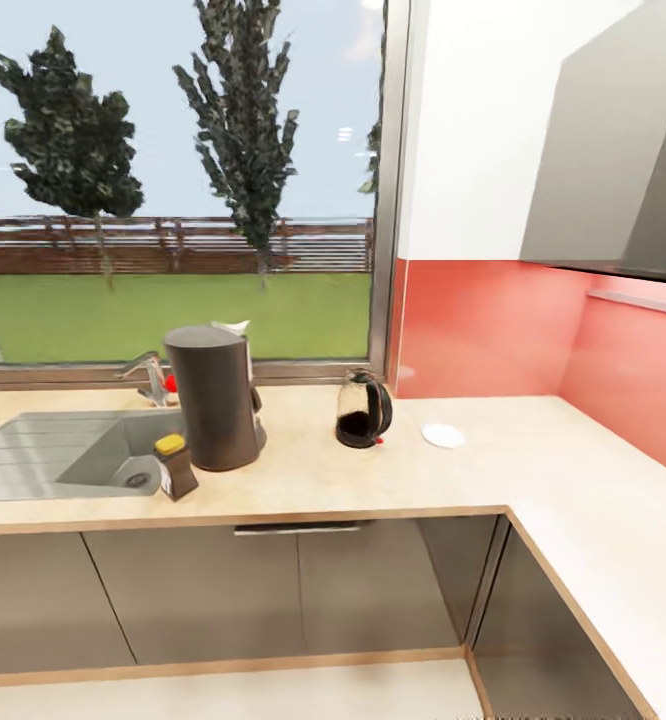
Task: Set up a coffee station on the kitchen countertop: keep the coffee maker on the countertop, move the bottle of coffee from the kitchen shelf to the counter next to the coffee maker, place a paper coffee filter on top of the coffee maker, put the saucer next to the coffee maker with the coffee cup on the saucer, and place the electric kettle next to the coffee maker.
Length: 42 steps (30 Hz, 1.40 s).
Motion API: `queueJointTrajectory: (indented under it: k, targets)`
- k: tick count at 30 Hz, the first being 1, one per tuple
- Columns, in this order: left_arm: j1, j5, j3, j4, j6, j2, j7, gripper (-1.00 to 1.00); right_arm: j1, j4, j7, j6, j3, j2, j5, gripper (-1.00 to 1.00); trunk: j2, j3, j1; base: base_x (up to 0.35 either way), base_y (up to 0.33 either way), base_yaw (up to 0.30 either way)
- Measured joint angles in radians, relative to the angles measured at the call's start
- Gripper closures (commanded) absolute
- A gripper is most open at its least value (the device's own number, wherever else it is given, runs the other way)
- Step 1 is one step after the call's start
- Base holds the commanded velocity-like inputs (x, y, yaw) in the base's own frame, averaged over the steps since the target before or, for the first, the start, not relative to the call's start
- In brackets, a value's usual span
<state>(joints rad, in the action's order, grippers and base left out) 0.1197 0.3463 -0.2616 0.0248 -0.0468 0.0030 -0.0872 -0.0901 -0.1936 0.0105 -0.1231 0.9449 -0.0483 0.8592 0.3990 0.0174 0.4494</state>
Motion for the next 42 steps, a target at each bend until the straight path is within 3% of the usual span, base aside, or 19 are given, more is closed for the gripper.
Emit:
queueJointTrajectory:
  k: [10, 11, 15, 16, 18, 20, 23, 24, 26, 28, 29, 30, 33, 37, 39, 42]
  targets:
    - [0.0, -0.001, -0.005, 0.034, -0.015, -0.004, 0.007, -1.0, 0.0, -0.006, 0.001, 0.003, -0.002, 0.006, 0.001, -1.0, 0.0, 0.0, 0.0, 0.003, -0.031, -0.04]
    - [0.001, -0.009, -0.01, 0.121, -0.152, -0.005, 0.01, -1.0, -0.005, -0.068, 0.0, 0.0, -0.003, 0.009, 0.0, -1.0, 0.0, 0.0, 0.0, 0.0, 0.0, 0.0]
    - [0.007, -0.013, -0.016, 0.242, -0.282, -0.005, 0.013, -1.0, -0.02, -0.156, -0.001, -0.061, -0.005, 0.008, 0.001, -1.0, 0.0, 0.0, 0.0, 0.0, 0.0, 0.0]
    - [0.013, -0.015, -0.016, 0.334, -0.357, -0.004, 0.014, -1.0, -0.037, -0.181, -0.001, -0.201, -0.006, 0.008, 0.002, -1.0, 0.0, 0.0, 0.0, 0.0, 0.0, 0.0]
    - [0.016, -0.016, -0.017, 0.419, -0.377, -0.003, 0.014, -1.0, -0.055, -0.187, -0.001, -0.278, -0.009, 0.008, 0.006, -1.0, 0.0, 0.0, 0.0, 0.0, 0.0, 0.0]
    - [0.04, -0.017, -0.016, 0.503, -0.391, -0.005, 0.014, -1.0, -0.088, -0.194, -0.001, -0.347, -0.034, 0.008, 0.007, -1.0, 0.0, 0.0, 0.0, 0.0, 0.0, 0.0]
    - [0.136, -0.007, -0.017, 0.637, -0.386, -0.021, 0.012, -1.0, -0.17, -0.233, -0.002, -0.391, -0.158, 0.006, 0.008, -1.0, 0.0, 0.001, 0.0, 0.0, 0.0, 0.0]
    - [0.196, -0.008, -0.018, 0.668, -0.381, -0.053, 0.01, -1.0, -0.214, -0.269, -0.001, -0.398, -0.249, 0.002, 0.008, -1.0, 0.0, 0.0, 0.0, 0.0, 0.0, 0.0]
    - [0.269, -0.012, -0.02, 0.682, -0.362, -0.091, 0.009, -1.0, -0.272, -0.307, -0.001, -0.399, -0.33, -0.004, 0.004, -1.0, 0.0, 0.0, 0.0, 0.0, 0.0, 0.0]
    - [0.318, -0.017, -0.023, 0.691, -0.293, -0.113, 0.01, -1.0, -0.317, -0.335, 0.0, -0.398, -0.378, -0.009, 0.001, -1.0, 0.0, 0.0, 0.0, 0.0, 0.0, 0.0]
    - [0.341, -0.02, -0.027, 0.697, -0.239, -0.12, 0.011, -1.0, -0.339, -0.345, 0.0, -0.397, -0.39, -0.015, 0.001, -1.0, 0.0, 0.0, 0.0, 0.0, 0.0, 0.0]
    - [0.377, -0.023, -0.033, 0.705, -0.143, -0.126, 0.012, -1.0, -0.377, -0.352, 0.0, -0.391, -0.401, -0.028, 0.0, -1.0, 0.0, 0.0, 0.0, 0.0, 0.0, 0.0]
    - [0.45, -0.025, -0.039, 0.723, 0.001, -0.132, 0.014, -1.0, -0.454, -0.359, -0.001, -0.361, -0.41, -0.059, 0.0, -1.0, 0.0, 0.0, 0.0, 0.0, 0.0, 0.0]
    - [0.516, -0.022, -0.042, 0.74, 0.073, -0.143, 0.012, -1.0, -0.533, -0.36, -0.023, -0.294, -0.414, -0.093, 0.001, -1.0, 0.0, 0.0, 0.0, 0.0, 0.0, 0.0]
    - [0.578, -0.019, -0.043, 0.747, 0.169, -0.158, 0.011, -1.0, -0.628, -0.364, -0.091, -0.188, -0.415, -0.129, 0.006, -1.0, 0.0, 0.001, 0.0, 0.0, 0.0, 0.0]
    - [0.606, -0.016, -0.043, 0.749, 0.232, -0.169, 0.01, -1.0, -0.668, -0.393, -0.116, -0.128, -0.414, -0.164, 0.004, -1.0, 0.0, 0.0, 0.0, 0.0, 0.0, 0.0]
